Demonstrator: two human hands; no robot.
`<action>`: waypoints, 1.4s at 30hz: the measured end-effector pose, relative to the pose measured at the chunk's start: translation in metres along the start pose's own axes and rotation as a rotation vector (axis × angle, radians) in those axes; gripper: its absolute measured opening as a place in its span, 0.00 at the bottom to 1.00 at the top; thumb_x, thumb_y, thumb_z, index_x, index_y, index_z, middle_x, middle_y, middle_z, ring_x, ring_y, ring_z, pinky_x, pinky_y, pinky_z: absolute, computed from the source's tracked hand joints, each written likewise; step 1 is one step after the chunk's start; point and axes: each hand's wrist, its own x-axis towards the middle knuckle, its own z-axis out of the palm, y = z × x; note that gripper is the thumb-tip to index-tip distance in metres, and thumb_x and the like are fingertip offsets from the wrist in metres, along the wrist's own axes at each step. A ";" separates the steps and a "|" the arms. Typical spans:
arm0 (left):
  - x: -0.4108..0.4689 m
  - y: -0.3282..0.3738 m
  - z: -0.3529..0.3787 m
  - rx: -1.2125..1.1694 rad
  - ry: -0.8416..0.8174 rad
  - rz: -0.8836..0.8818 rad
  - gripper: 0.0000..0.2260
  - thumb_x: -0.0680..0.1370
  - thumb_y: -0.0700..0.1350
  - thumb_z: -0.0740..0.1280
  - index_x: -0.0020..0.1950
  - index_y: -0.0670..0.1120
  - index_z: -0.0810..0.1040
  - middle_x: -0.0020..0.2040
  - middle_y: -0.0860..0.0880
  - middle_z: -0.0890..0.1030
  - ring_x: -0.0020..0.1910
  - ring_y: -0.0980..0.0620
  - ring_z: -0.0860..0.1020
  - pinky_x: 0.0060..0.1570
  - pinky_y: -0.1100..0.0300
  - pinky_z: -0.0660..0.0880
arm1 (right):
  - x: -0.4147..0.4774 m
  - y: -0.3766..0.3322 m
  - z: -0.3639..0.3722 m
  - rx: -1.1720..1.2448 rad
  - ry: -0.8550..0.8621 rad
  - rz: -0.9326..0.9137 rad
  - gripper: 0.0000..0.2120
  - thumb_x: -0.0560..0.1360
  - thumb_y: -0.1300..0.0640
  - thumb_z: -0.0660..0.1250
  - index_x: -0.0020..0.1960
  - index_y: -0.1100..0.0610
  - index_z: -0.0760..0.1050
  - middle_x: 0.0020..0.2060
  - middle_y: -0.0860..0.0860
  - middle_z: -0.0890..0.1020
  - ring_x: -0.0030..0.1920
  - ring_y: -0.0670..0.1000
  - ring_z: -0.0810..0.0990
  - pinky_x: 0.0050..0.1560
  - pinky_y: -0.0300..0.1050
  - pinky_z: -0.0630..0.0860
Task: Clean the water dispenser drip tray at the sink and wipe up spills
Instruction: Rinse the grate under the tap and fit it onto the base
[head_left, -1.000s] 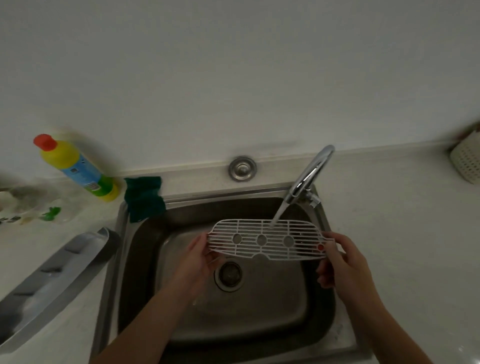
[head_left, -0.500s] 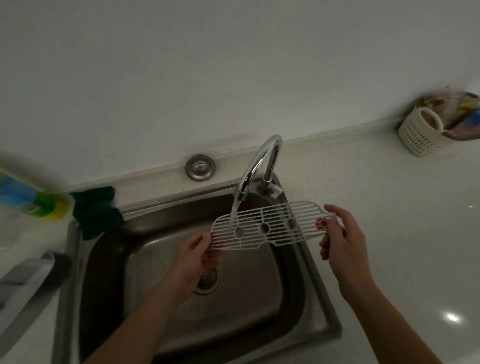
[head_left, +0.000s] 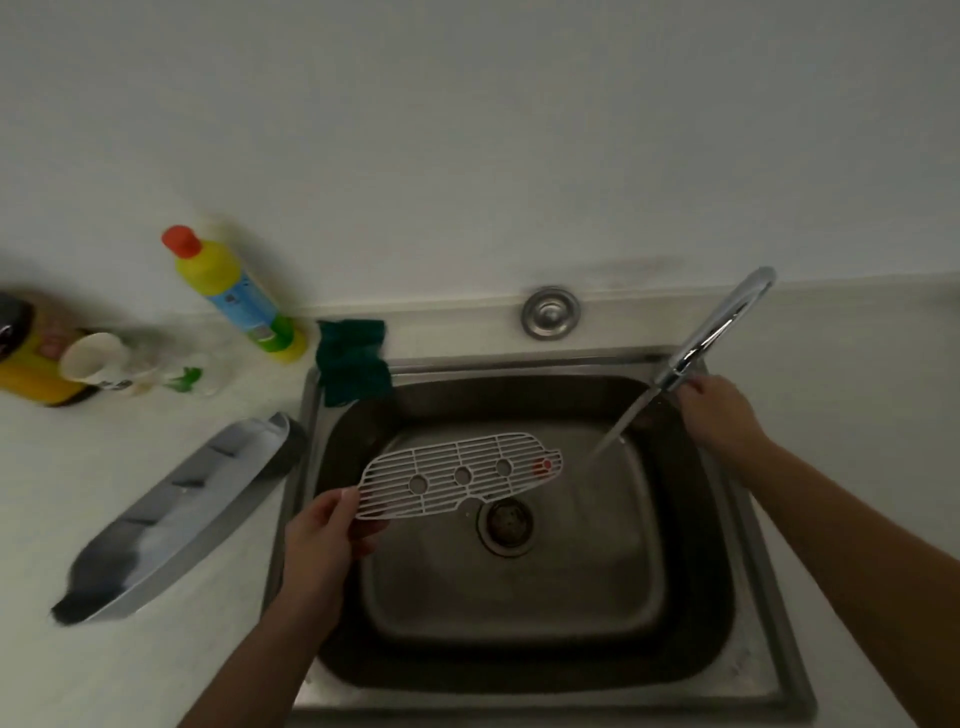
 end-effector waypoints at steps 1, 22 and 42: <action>-0.003 0.004 -0.004 0.005 0.010 0.024 0.09 0.84 0.48 0.63 0.54 0.51 0.83 0.46 0.52 0.88 0.43 0.53 0.87 0.41 0.56 0.81 | 0.005 -0.001 -0.008 0.034 0.023 0.029 0.13 0.81 0.56 0.62 0.49 0.60 0.84 0.52 0.66 0.84 0.53 0.65 0.82 0.51 0.52 0.73; -0.089 0.006 -0.020 0.352 0.159 0.367 0.07 0.83 0.46 0.66 0.47 0.53 0.82 0.39 0.51 0.85 0.38 0.52 0.85 0.38 0.59 0.81 | -0.150 0.049 0.055 0.019 -0.360 -0.216 0.08 0.80 0.58 0.69 0.58 0.58 0.81 0.50 0.51 0.81 0.49 0.47 0.77 0.44 0.36 0.68; -0.117 -0.016 -0.073 -0.038 0.106 0.107 0.12 0.85 0.43 0.62 0.53 0.40 0.84 0.44 0.41 0.88 0.43 0.44 0.87 0.40 0.56 0.81 | -0.169 0.004 0.095 0.159 -0.480 -0.399 0.49 0.65 0.48 0.84 0.80 0.55 0.63 0.69 0.53 0.76 0.68 0.55 0.78 0.67 0.56 0.76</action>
